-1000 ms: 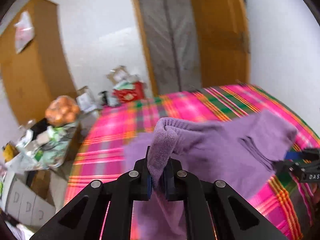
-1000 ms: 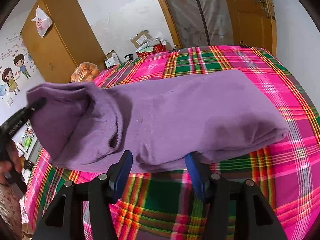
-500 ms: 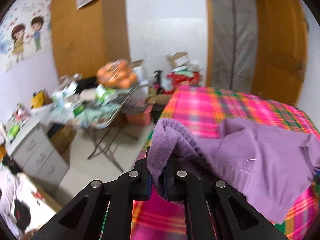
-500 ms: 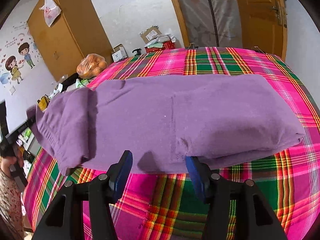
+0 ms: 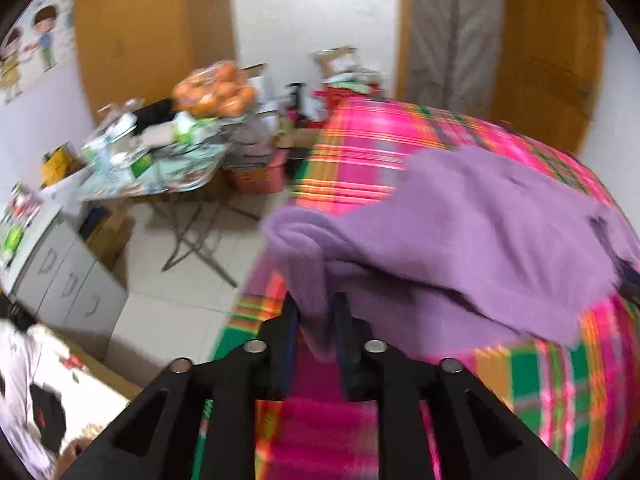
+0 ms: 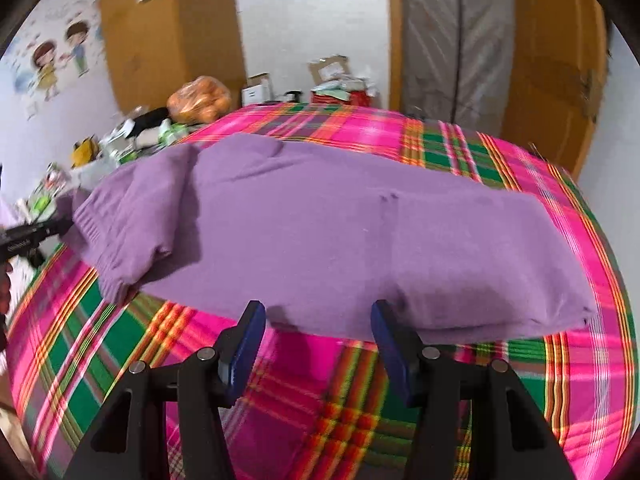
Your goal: Fold clothes
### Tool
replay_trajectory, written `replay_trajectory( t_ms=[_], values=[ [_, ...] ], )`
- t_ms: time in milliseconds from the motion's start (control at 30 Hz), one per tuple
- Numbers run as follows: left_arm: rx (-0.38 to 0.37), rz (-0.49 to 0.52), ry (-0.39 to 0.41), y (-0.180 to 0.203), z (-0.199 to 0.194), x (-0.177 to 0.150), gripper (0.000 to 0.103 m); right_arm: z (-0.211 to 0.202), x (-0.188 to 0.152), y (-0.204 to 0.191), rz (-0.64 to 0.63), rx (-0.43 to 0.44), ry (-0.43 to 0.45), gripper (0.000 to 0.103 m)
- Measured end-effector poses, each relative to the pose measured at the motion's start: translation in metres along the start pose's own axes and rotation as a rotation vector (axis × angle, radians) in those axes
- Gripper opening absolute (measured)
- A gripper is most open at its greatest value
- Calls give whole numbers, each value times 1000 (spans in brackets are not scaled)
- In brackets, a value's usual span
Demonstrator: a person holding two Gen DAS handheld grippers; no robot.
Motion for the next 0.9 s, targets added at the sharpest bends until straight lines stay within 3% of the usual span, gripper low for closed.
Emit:
replay_trajectory(
  t_ms=[100,167,267,333,467,567,667,800,900],
  values=[
    [-158,6,5,35,-23,-3,27,5,-2,-15,-70,17,-25,56],
    [-247,77,-1,69,-31,-6,29,13,-3,-22,-101,26,-57,56],
    [-290,226,33,119,-43,-10,36,21,0,-28,-141,30,-73,56],
    [-291,312,39,145,-42,-13,46,26,3,-27,-148,28,-77,56],
    [-278,464,35,192,-35,-19,49,33,8,-29,-154,30,-75,55],
    [-239,557,-2,213,-16,-25,51,34,10,-27,-137,50,-67,40],
    [-188,582,7,218,-5,-18,51,33,14,-25,-100,101,-52,20],
    [-179,541,3,209,2,-8,51,31,17,-20,-61,131,-36,11],
    [-188,498,-6,197,6,0,51,26,21,-15,-53,98,-4,2]
  ],
)
Point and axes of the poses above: each gripper's, at about its wrist camera, not at the fingertips, and z roughly the way its jaws point, y to its right, x to its top, the point moved 9 cm from there along z, roughly the way its jaws point, and after that the axes turned 2 degrees about x, right-handed, at the moved point
